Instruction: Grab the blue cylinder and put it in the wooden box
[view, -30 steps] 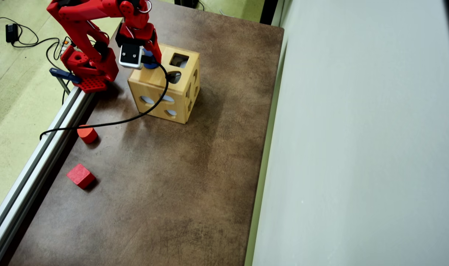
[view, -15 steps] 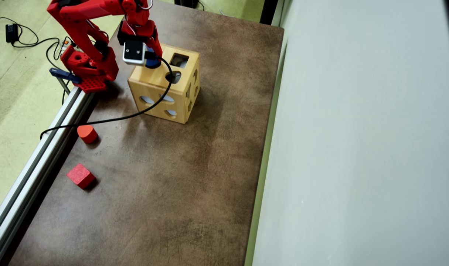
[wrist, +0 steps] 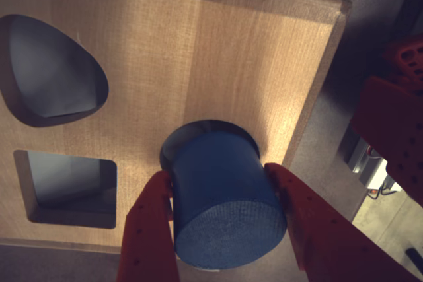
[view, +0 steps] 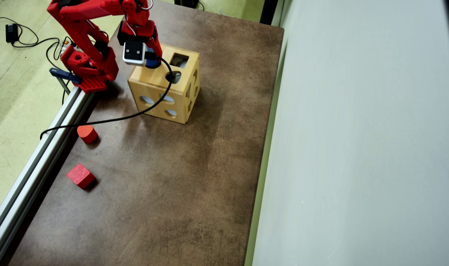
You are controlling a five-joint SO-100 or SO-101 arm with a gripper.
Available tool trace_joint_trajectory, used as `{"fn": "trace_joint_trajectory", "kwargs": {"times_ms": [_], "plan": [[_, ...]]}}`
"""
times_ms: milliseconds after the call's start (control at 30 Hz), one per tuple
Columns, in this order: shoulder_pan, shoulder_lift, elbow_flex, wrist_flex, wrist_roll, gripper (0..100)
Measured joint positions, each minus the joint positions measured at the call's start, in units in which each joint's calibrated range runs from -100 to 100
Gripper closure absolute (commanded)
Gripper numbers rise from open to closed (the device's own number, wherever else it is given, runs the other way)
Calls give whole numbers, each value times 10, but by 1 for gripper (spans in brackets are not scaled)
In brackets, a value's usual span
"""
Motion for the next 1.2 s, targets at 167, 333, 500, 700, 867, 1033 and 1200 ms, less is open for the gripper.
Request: {"fn": "trace_joint_trajectory", "kwargs": {"times_ms": [167, 333, 500, 700, 867, 1033, 1200], "plan": [[0, 0, 0, 0, -3, 80], [35, 0, 0, 0, -3, 80], [48, 0, -1, 0, -2, 80], [48, -1, -1, 0, -2, 80], [47, -1, -1, 0, -2, 80], [47, -1, -1, -3, -2, 80], [31, -1, -1, -12, -2, 80]]}}
